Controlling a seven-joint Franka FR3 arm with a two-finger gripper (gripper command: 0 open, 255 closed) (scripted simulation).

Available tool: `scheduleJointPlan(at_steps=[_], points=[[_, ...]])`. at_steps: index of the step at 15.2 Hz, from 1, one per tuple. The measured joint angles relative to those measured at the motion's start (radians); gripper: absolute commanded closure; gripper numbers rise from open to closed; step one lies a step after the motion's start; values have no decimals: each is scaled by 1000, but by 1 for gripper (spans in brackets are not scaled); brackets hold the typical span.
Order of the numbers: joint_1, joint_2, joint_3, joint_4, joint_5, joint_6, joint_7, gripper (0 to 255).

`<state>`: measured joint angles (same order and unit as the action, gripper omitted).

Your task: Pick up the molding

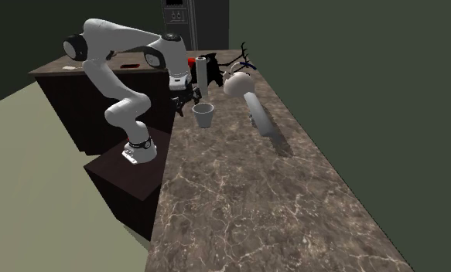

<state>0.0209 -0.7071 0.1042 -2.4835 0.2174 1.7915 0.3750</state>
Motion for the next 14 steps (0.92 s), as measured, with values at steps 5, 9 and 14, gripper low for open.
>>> scheduleJointPlan(at_steps=[5,9,14], points=[[6,92,68,25,99,168,137,0],[2,196,122,81,156,304,243,0],[-10,311,187,156,199,461,377,0]])
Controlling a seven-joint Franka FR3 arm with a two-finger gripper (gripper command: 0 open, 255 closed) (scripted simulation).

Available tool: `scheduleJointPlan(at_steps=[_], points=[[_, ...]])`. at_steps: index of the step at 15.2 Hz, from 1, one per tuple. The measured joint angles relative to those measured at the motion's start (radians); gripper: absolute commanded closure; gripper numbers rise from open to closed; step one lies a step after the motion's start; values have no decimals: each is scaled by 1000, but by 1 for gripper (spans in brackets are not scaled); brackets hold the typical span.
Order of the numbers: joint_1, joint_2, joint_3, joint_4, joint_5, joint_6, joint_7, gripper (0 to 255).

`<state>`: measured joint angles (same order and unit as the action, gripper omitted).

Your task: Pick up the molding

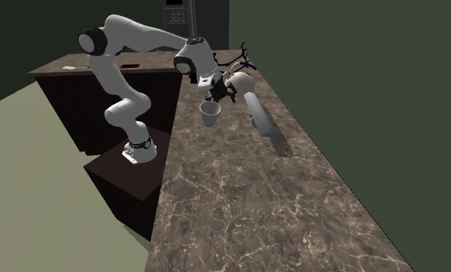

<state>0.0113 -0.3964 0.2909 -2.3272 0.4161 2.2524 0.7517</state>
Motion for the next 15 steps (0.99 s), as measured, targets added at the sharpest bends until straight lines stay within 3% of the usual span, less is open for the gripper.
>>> scheduleJointPlan(at_steps=[5,11,15], points=[[-24,127,57,104,-4,142,143,0],[-57,296,111,267,-86,282,342,0],[-57,327,117,259,-93,338,359,0]])
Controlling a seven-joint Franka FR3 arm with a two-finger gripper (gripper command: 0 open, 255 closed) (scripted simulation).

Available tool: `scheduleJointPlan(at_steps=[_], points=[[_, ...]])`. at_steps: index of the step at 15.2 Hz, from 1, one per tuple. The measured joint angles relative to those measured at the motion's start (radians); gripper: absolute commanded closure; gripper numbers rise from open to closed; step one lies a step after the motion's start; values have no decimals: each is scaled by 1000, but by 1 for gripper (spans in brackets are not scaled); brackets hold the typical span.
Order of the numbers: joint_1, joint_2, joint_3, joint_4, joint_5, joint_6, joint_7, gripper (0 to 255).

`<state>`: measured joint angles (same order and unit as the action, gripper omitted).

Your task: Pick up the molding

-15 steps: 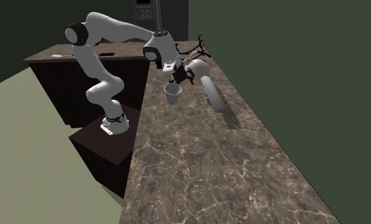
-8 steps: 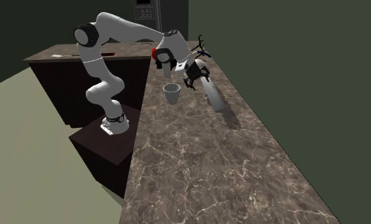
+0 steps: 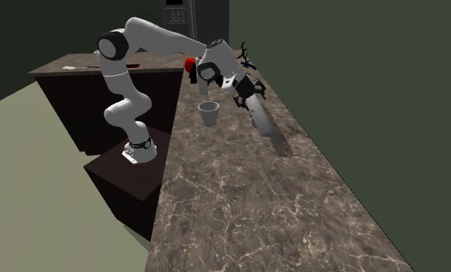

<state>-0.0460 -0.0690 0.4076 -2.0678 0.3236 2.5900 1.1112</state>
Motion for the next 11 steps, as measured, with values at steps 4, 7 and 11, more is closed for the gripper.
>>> scheduleJointPlan(at_steps=[4,7,11], points=[[6,15,6,-24,8,53,-12,0],[7,11,7,-35,17,67,-21,255],[8,7,7,-44,23,80,-25,255]])
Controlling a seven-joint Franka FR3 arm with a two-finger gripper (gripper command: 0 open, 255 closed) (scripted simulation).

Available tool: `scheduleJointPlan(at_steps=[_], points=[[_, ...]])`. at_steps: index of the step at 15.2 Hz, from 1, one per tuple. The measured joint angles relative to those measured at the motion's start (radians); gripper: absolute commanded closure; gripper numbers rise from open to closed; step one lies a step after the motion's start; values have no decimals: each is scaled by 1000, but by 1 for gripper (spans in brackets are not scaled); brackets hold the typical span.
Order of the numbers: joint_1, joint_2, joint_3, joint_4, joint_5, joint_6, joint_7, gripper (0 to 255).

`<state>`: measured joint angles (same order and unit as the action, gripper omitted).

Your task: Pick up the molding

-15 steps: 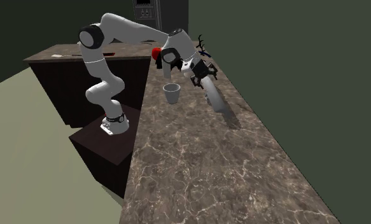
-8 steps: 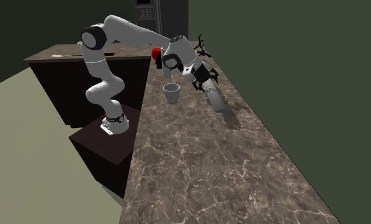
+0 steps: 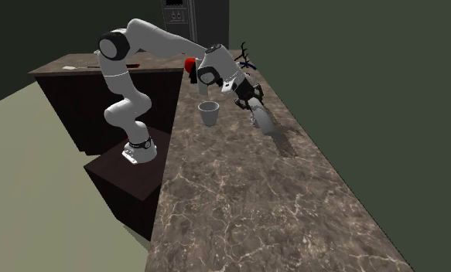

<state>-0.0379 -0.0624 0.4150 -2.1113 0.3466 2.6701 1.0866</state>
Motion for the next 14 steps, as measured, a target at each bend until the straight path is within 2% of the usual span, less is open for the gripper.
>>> scheduleJointPlan(at_steps=[4,14], points=[[-1,5,1,8,-8,-6,7,255],[-13,-23,-8,80,-32,-131,41,255]])
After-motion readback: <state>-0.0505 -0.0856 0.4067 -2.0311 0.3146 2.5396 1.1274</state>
